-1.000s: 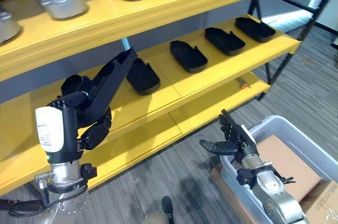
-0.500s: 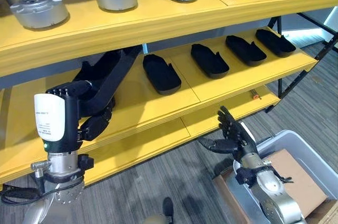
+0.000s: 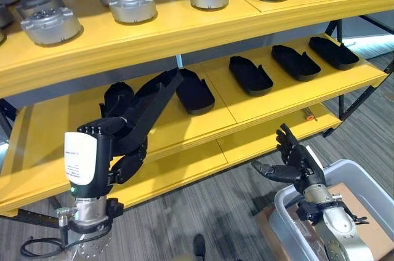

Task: Move parts from the plastic box to the shelf.

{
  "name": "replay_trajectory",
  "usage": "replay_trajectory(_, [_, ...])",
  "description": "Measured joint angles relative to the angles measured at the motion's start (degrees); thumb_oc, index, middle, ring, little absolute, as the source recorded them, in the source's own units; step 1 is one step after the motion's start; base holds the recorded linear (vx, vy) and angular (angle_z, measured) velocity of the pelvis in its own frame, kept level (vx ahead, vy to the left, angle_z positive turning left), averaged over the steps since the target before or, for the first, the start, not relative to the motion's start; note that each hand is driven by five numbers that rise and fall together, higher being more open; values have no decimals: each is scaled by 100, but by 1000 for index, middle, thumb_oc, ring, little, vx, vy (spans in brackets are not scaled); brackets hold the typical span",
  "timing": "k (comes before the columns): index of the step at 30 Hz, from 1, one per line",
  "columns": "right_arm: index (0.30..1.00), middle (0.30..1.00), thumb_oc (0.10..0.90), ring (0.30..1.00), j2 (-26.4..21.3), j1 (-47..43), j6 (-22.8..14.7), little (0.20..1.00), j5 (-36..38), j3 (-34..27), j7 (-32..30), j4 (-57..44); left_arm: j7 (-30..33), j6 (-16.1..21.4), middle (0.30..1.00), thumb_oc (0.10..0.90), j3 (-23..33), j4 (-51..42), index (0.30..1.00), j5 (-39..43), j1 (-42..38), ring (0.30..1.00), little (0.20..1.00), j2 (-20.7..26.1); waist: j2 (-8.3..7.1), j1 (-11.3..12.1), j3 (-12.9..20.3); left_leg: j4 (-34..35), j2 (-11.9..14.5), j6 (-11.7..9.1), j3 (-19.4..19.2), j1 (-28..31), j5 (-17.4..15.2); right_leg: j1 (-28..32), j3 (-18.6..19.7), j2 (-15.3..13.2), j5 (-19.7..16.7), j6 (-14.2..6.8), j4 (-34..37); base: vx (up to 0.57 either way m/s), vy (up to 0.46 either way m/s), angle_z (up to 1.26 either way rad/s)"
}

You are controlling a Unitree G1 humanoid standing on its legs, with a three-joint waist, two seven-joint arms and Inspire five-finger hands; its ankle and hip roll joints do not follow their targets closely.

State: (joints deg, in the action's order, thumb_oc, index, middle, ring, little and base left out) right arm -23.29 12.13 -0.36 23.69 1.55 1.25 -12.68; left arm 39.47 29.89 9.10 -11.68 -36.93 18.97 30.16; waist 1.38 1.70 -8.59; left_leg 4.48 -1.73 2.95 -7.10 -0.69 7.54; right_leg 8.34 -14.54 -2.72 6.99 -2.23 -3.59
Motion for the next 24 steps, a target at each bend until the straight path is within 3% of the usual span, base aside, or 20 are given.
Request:
replay_trajectory(3, [1000, 1000, 900, 1000, 1, -2, -56, 1000, -15, 16, 7, -1, -4, -167, 300, 400, -5, -10, 300, 7, -86, 300, 300, 21, 3, -14, 13, -11, -40, -46, 85, 83, 13, -70, -9, -84, 308, 3, -393, 85, -75, 22])
replay_trajectory(4, [1000, 1000, 900, 1000, -1, -4, -58, 1000, -15, 46, 7, -1, -6, -264, 300, 400, -3, -21, 300, 13, -157, 300, 300, 55, 3, -10, 14, -47, -38, -169, 138, 28, 51, -162, -14, -82, 424, 40, -541, 62, -89, 30])
replay_trajectory(5, [1000, 1000, 900, 1000, -2, -4, -59, 1000, -18, 76, 5, -2, -20, -325, 300, 400, -3, -21, 300, 19, -220, 300, 300, 61, -23, -13, 28, -91, -52, -440, 134, -83, 80, -205, -21, -73, 426, 109, -523, 91, -9, 62])
replay_trajectory(6, [1000, 1000, 900, 1000, -45, -9, -65, 1000, -21, 140, -7, -4, -105, -376, 300, 400, 0, -25, 300, 78, -349, 300, 300, 46, -104, -129, 47, -132, 61, -1091, -410, -235, -250, -172, -301, -220, 214, 250, -215, 85, 37, 62])
replay_trajectory(7, [1000, 1000, 900, 1000, -44, -23, -61, 1000, -27, 170, -10, 15, -148, -392, 300, 400, 5, -14, 300, 85, -401, 300, 300, 48, -158, -136, 39, -465, 209, -827, -992, -321, -553, -143, -357, -248, 142, 262, -125, 55, 85, 67])
replay_trajectory(8, [1000, 1000, 900, 1000, 1, -9, -60, 1000, -55, 230, -57, 17, -247, -440, 300, 400, -5, -11, 300, 89, -432, 300, 300, 60, -346, -161, 53, -1122, 469, -469, -1614, -368, -780, -74, -486, -438, 57, 277, -47, -3, 97, 44])
replay_trajectory(9, [1000, 1000, 900, 1000, 17, -21, -68, 1000, -61, 230, -57, 14, -269, -466, 300, 400, -30, -5, 300, 88, -438, 300, 300, 68, -404, -188, 53, -1256, 562, -469, -1823, -303, -803, -10, -551, -507, 52, 270, -38, 41, 161, 61])
replay_trajectory(10, [1000, 1000, 900, 1000, -38, -57, -126, 1000, -77, 213, -85, 10, -268, -488, 300, 400, -103, -7, 300, 88, -426, 300, 300, 58, -366, -336, 72, -1222, 667, -475, -1773, -88, -745, 70, -636, -571, 67, 226, -55, 107, 174, 47])
replay_trajectory(11, [1000, 1000, 900, 1000, -116, -80, -165, 1000, -108, 177, -114, 11, -264, -487, 300, 400, -164, -9, 300, 83, -396, 300, 300, 57, -222, -343, 128, -1121, 709, -386, -1670, 63, -395, 55, -633, -561, 73, 182, -90, 139, 204, 23])
replay_trajectory(12, [1000, 1000, 900, 1000, -211, -93, -195, 1000, -112, 166, -112, 12, -259, -481, 300, 400, -205, -34, 300, 83, -328, 300, 300, 76, -25, -331, 218, -852, 720, -371, -1446, 214, -255, -19, -599, -490, 66, 126, -139, 103, 178, 0])
replay_trajectory(16, [1000, 1000, 900, 1000, -211, -66, -198, 1000, -108, 227, -23, 18, -237, -503, 300, 400, -203, -32, 300, 167, -343, 300, 300, 78, -87, -319, 208, -614, 643, -330, -1256, 282, -210, -161, -492, -591, 125, -21, -315, 83, 220, -5])
replay_trajectory(19, [1000, 1000, 900, 1000, -214, -77, -201, 1000, -101, 236, -32, 19, -220, -663, 300, 400, -194, -8, 300, 299, -333, 300, 300, 83, -168, -315, 155, -623, 656, -392, -1134, 256, -209, -258, -443, -705, 104, -15, -410, 129, 340, -8])
replay_trajectory(20, [1000, 1000, 900, 1000, -186, -78, -207, 1000, -100, 231, -43, 22, -191, -683, 300, 400, -197, 66, 300, 304, -370, 300, 300, 110, -315, -327, 71, -902, 803, -458, -1184, 164, -438, -256, -432, -785, 111, 55, -418, 68, 309, -3])
replay_trajectory(22, [1000, 1000, 900, 1000, -280, -69, -246, 1000, -97, 228, -52, 17, -141, -750, 300, 400, -237, 144, 300, 355, -372, 300, 300, 152, -357, -429, 37, -946, 1335, -569, -1304, 179, -452, -260, -444, -819, 113, -8, -463, 31, 319, 7])
replay_trajectory(23, [1000, 1000, 900, 1000, -375, -67, -264, 1000, -96, 201, -54, 17, -138, -752, 300, 400, -260, 157, 300, 389, -369, 300, 300, 151, -230, -474, 56, -791, 1574, -593, -1266, 194, -403, -307, -393, -840, 125, -66, -579, 54, 359, 1])
replay_trajectory(24, [1000, 1000, 900, 1000, -515, -58, -318, 1000, -95, 162, -53, 17, -135, -750, 300, 400, -298, 152, 300, 412, -359, 300, 300, 139, -111, -477, 53, -674, 1747, -596, -1187, 228, -141, -441, -307, -874, 180, -174, -750, 98, 365, -20])
